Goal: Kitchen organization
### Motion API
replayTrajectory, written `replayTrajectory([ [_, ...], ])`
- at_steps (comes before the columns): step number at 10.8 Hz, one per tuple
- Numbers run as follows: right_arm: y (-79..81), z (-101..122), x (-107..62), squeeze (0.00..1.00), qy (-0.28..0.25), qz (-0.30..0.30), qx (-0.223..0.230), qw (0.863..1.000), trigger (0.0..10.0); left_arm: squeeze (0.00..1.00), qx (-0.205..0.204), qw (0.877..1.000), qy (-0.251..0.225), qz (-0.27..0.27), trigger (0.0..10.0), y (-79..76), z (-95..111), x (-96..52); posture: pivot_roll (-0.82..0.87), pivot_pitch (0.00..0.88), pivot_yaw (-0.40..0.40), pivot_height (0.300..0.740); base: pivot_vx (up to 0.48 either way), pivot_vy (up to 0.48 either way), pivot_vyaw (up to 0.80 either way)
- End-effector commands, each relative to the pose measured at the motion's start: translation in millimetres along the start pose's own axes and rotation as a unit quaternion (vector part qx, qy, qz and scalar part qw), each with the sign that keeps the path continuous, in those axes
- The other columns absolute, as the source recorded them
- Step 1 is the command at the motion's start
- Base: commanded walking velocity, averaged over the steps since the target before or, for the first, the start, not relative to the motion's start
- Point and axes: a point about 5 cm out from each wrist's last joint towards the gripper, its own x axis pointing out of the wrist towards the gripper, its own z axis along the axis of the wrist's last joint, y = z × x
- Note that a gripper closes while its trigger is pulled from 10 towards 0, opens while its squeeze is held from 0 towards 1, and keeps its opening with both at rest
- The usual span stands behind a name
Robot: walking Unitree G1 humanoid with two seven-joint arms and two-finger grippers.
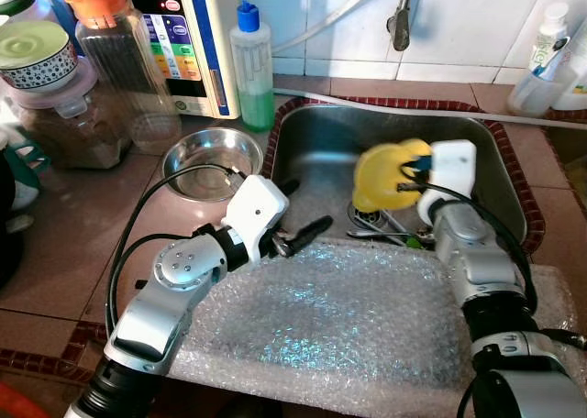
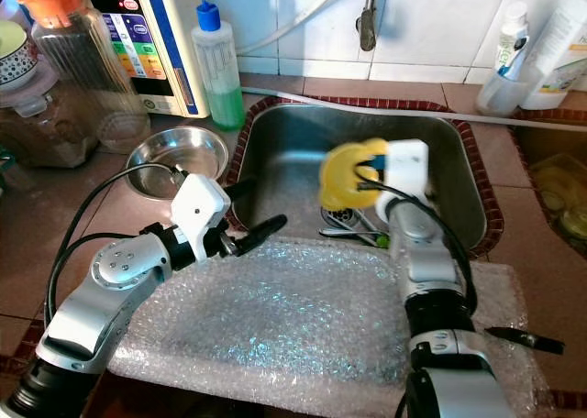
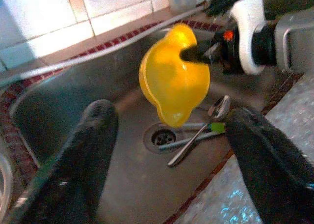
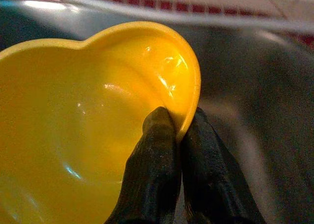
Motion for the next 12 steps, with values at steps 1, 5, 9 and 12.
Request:
replayTrajectory([
  [1, -4.0, 0, 1.7, 0.00, 0.010, -0.010, 0.011, 1.000, 0.0, 1.00, 0.008, 1.000, 0.003, -0.007, 10.0, -2.0, 1, 0.2, -0.12, 0.156, 0.062, 0.740, 0.000, 0.000, 0.00],
  [5, -5.5, -6, 2.5, 1.00, 0.035, -0.014, 0.034, 0.999, 10.0, 1.00, 0.026, 0.999, 0.017, -0.014, 10.0, -3.1, -2, 0.2, -0.12, 0.154, 0.066, 0.740, 0.000, 0.000, 0.00],
  [9, -2.5, -9, 2.8, 1.00, 0.047, -0.007, 0.047, 0.998, 10.0, 1.00, 0.028, 0.999, 0.020, 0.007, 10.0, 1.9, -3, -0.5, -0.11, 0.152, 0.066, 0.740, 0.000, 0.000, 0.00],
  [12, 4.8, -5, 2.2, 1.00, 0.033, 0.017, 0.052, 0.998, 10.0, 1.00, -0.001, 0.986, -0.012, 0.168, 10.0, 42.6, 3, -4.0, -0.11, 0.149, 0.069, 0.740, 0.000, 0.000, 0.00],
])
